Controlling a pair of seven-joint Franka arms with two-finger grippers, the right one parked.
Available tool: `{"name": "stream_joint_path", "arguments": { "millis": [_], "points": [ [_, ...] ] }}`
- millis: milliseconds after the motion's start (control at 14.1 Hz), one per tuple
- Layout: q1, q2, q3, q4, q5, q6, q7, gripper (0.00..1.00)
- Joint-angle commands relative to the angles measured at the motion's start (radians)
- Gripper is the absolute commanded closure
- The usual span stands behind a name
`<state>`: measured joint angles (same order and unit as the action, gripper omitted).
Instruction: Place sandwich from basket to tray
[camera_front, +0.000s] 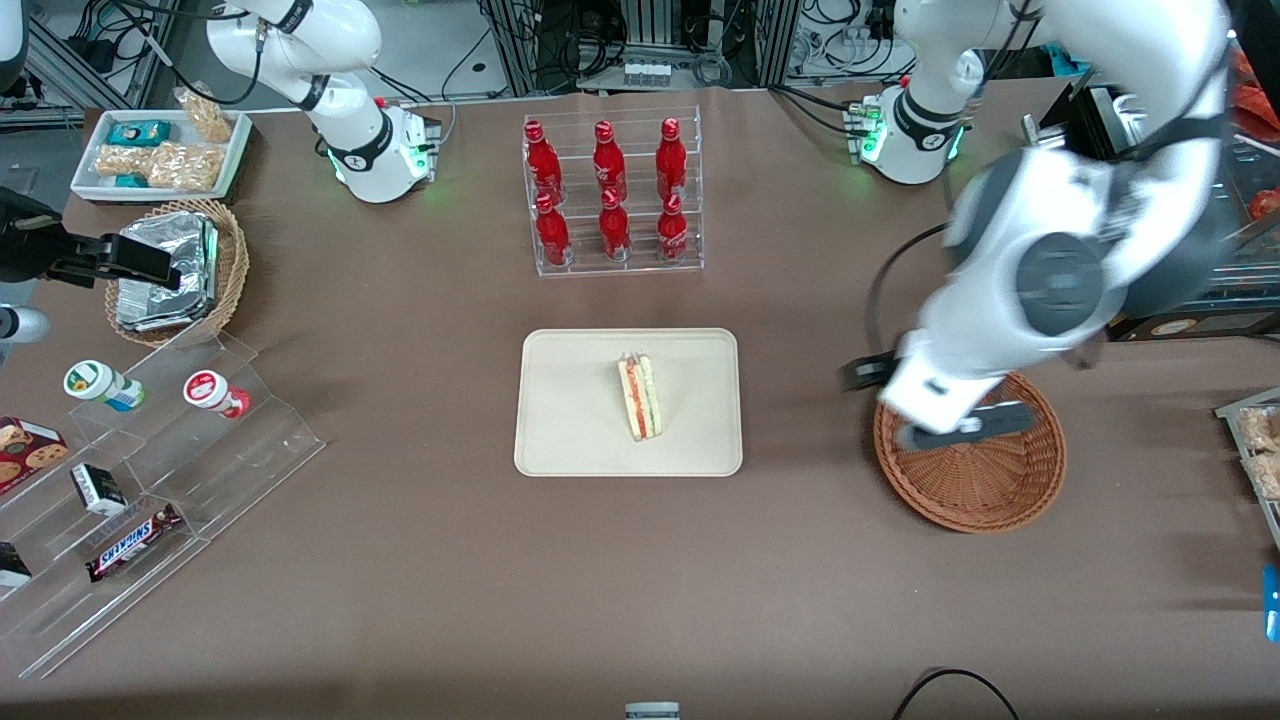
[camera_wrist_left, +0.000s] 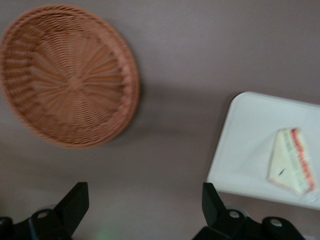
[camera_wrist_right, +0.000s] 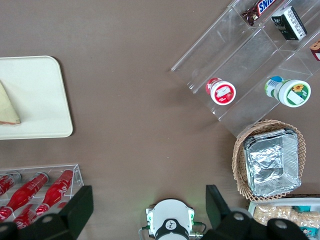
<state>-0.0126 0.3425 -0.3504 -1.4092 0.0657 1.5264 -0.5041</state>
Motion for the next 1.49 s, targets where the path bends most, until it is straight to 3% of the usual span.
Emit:
{"name": "stream_joint_path", "arguments": {
  "millis": [0, 142, 284, 496, 922, 1135, 1418],
  "points": [
    [0.08, -0.092, -0.006, -0.04, -0.017, -0.124, 0.122, 0.0],
    [0.173, -0.122, -0.007, -0.01, -0.02, -0.19, 0.182, 0.0],
    [0.201, -0.134, -0.006, 0.021, -0.02, -0.271, 0.214, 0.0],
    [0.203, -0.134, -0.009, 0.098, -0.021, -0.318, 0.213, 0.0],
    [0.206, -0.194, -0.007, 0.087, -0.024, -0.325, 0.197, 0.0],
    [0.207, -0.218, 0.022, 0.035, -0.058, -0.344, 0.164, 0.0],
    [0.224, -0.385, 0.082, -0.208, -0.104, -0.217, 0.162, 0.0]
  ]
}}
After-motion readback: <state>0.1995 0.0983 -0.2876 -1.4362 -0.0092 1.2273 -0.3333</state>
